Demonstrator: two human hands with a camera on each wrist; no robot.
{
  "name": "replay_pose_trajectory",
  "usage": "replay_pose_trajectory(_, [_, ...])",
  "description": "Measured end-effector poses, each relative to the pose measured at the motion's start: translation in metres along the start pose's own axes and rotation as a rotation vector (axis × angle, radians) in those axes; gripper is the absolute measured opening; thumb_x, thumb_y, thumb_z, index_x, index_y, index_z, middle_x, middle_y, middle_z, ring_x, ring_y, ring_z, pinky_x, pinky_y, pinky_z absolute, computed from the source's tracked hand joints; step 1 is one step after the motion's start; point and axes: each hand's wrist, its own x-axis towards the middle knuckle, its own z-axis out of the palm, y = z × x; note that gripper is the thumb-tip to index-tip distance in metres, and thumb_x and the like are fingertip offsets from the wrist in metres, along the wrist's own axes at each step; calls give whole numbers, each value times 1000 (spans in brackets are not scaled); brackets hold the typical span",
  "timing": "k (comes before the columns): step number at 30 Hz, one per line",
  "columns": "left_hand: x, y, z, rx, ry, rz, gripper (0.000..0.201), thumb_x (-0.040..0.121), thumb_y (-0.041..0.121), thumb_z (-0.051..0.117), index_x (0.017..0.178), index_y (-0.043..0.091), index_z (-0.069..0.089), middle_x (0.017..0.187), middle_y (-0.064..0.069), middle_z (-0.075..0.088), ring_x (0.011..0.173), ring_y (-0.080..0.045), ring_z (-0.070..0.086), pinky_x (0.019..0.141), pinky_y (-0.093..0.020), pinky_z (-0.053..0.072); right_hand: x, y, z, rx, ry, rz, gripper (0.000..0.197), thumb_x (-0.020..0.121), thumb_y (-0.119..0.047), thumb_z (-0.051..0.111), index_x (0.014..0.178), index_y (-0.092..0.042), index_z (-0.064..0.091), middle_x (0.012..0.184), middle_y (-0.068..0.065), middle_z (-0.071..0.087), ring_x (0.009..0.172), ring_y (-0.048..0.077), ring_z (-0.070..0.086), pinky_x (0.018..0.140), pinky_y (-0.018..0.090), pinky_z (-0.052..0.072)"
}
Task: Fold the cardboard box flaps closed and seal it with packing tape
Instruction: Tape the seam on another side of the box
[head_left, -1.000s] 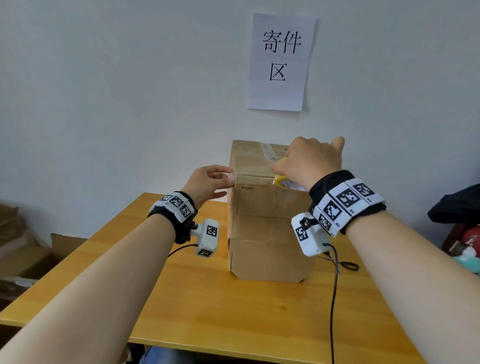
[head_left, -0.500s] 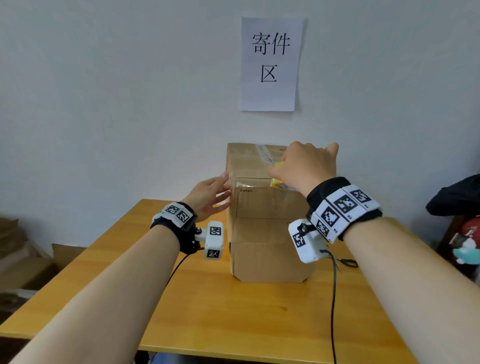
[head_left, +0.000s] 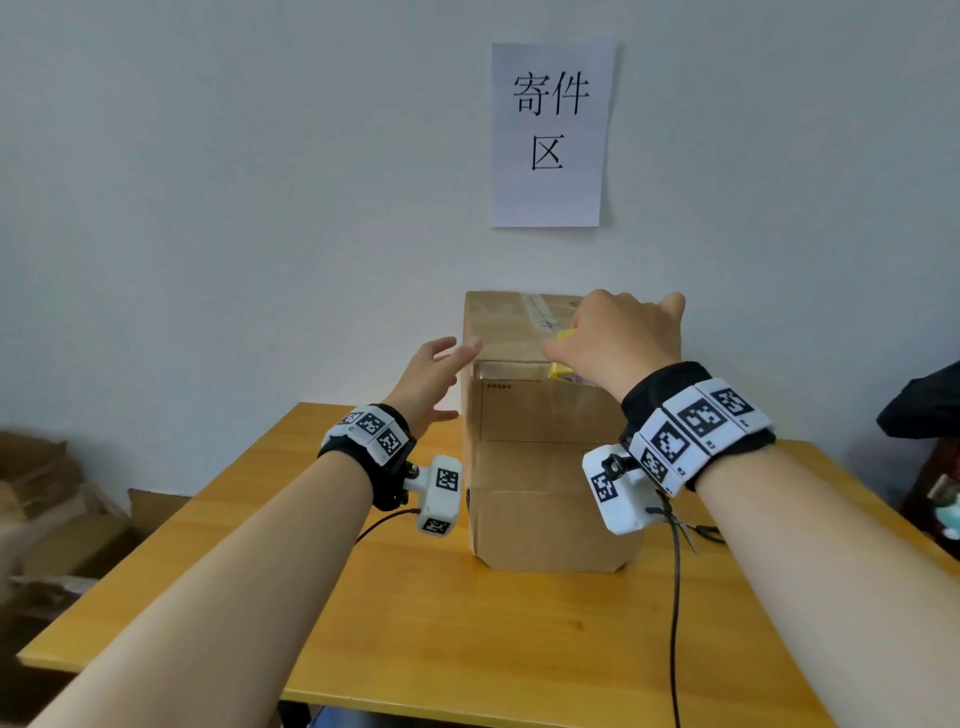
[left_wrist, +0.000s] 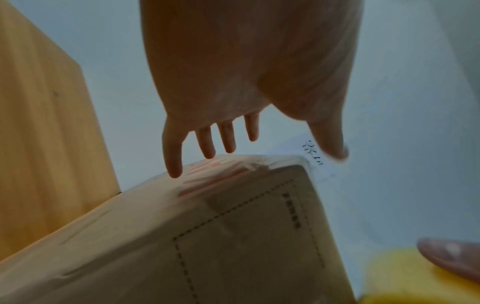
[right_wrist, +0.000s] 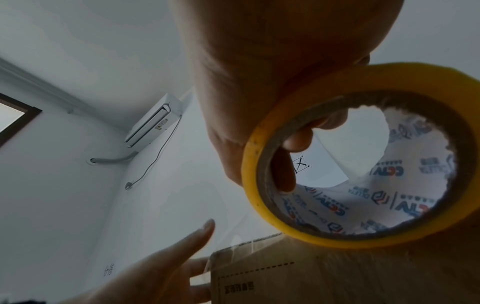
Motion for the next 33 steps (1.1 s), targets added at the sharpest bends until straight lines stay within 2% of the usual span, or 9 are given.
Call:
replay_pose_trajectory(3, [2,5,8,58,5,32,90,81,45,78,153,26,27,153,9,37,134,-21,40,103,-56,42,0,0,-1,7,-8,-5,27,75,-39,54,59,-21,41,56,-4,49,53,20,44,81,43,25])
replay_pose_trajectory(6, [6,6,11,81,47,19,91,78,45,79,151,29,28,149,14,43,121,-16,45,105,-57,37,0,-2,-2,-6,-13,-16,30,77,-42,53,59,-21,42,57,-4,49,53,20,43,84,44,27])
replay_pose_trajectory(11, [9,9,14,81,61,-35,84,80,40,77,149,34,29,145,11,48,118,-17,42,107,-63,30,0,-6,-2,-50,4,-40,33,82,-43,53,60,-21,44,58,-4,50,54,18,44,88,45,26])
replay_pose_trajectory(14, [9,11,16,56,72,-93,82,81,41,76,148,35,30,134,9,49,127,-22,42,107,-67,28,-1,-9,-1,-81,8,-56,41,86,-53,53,62,-21,46,60,-4,52,55,17,44,91,45,26])
replay_pose_trajectory(17, [10,13,20,30,90,-134,78,81,41,76,146,35,34,137,1,47,131,-25,42,106,-69,28,-1,-11,2,-87,20,-69,42,87,-55,54,63,-21,51,55,-5,55,57,16,49,90,45,27])
replay_pose_trajectory(22, [11,14,27,-4,140,-131,70,81,38,77,142,30,42,132,1,52,120,-22,48,105,-64,32,-6,-1,-4,1,-118,-92,46,82,-64,53,72,-21,61,44,-4,61,59,13,58,85,43,28])
replay_pose_trajectory(24, [11,13,28,-12,162,-106,67,81,37,77,139,26,46,130,0,56,114,-20,51,100,-54,37,-8,4,-6,62,-196,-106,54,82,-73,50,78,-21,63,44,-4,63,54,12,60,90,44,30])
replay_pose_trajectory(29, [9,11,28,-32,184,-89,70,81,38,79,140,18,48,127,0,55,113,-20,51,88,-41,36,-10,18,-6,192,-326,-170,52,84,-70,50,68,-22,62,45,-6,64,54,11,66,89,43,28])
replay_pose_trajectory(33, [9,8,32,-63,222,-98,74,77,42,81,140,19,48,128,-2,59,113,-19,54,86,-45,38,-8,18,-11,199,-186,-162,56,84,-70,52,56,-21,50,43,-6,57,57,13,60,81,40,25])
